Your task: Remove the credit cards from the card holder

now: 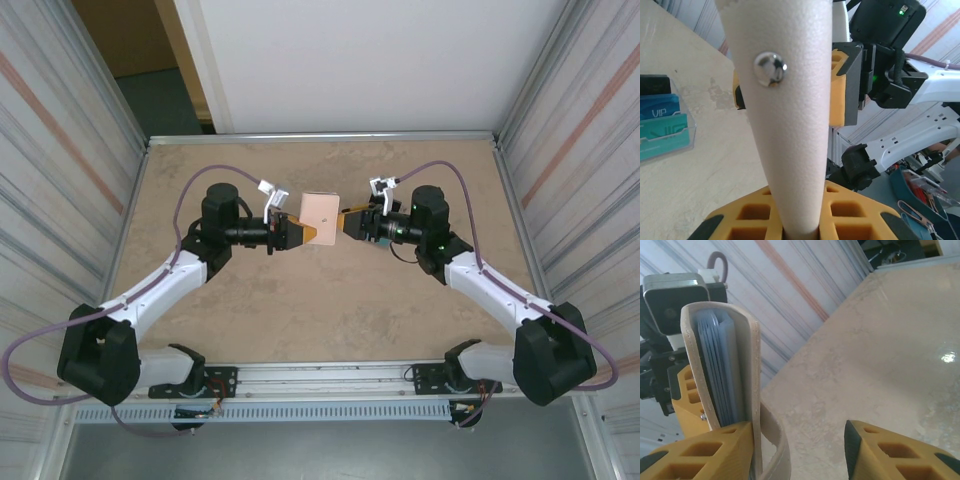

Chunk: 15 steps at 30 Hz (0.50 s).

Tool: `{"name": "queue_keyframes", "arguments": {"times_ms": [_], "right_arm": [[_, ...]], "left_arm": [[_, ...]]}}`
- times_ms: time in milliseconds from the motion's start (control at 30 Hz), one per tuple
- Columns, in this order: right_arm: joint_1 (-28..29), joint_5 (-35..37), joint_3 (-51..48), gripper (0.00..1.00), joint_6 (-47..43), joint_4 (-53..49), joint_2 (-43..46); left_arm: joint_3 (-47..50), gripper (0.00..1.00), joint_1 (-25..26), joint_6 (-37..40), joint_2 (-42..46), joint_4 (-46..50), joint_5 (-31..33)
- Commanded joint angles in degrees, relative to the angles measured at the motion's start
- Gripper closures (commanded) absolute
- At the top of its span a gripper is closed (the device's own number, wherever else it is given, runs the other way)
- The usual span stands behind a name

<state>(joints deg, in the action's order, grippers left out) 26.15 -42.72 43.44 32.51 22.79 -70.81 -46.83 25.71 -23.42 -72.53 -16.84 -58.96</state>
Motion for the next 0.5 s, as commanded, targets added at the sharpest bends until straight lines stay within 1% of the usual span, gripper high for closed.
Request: {"name": "queue_keyframes", "arguments": {"times_ms": [0, 33, 133, 233, 367, 467], "right_arm": [[0.24, -4.70, -1.12, 0.50, 1.17, 5.20, 1.02], [0.35, -5.63, -1.16, 0.50, 1.64, 6.31, 0.78], [0.39, -7.38, -0.91, 0.55, 2.11, 7.71, 0.45], [0.63, -9.83, -0.77, 0.56, 3.01, 10.08, -0.29], [1.54, -12.62, -0.06, 0.57, 4.20, 12.78, -1.55], [2.54, -13.63, 0.95, 0.61, 4.14, 12.74, -2.23]], "left_arm": [[-0.48, 1.00, 0.38, -1.83, 1.84, -5.49, -3.30], [-0.46, 1.00, 0.36, -2.14, 1.70, -6.03, -3.72], [-0.46, 1.00, 0.34, -3.18, 1.31, -7.48, -5.23], [-0.46, 1.00, 0.39, -3.80, 1.11, -8.82, -6.53], [-0.54, 1.00, 0.47, -3.83, 0.93, -8.91, -6.63], [-0.63, 1.00, 0.65, -3.77, 0.71, -8.83, -6.51]]}}
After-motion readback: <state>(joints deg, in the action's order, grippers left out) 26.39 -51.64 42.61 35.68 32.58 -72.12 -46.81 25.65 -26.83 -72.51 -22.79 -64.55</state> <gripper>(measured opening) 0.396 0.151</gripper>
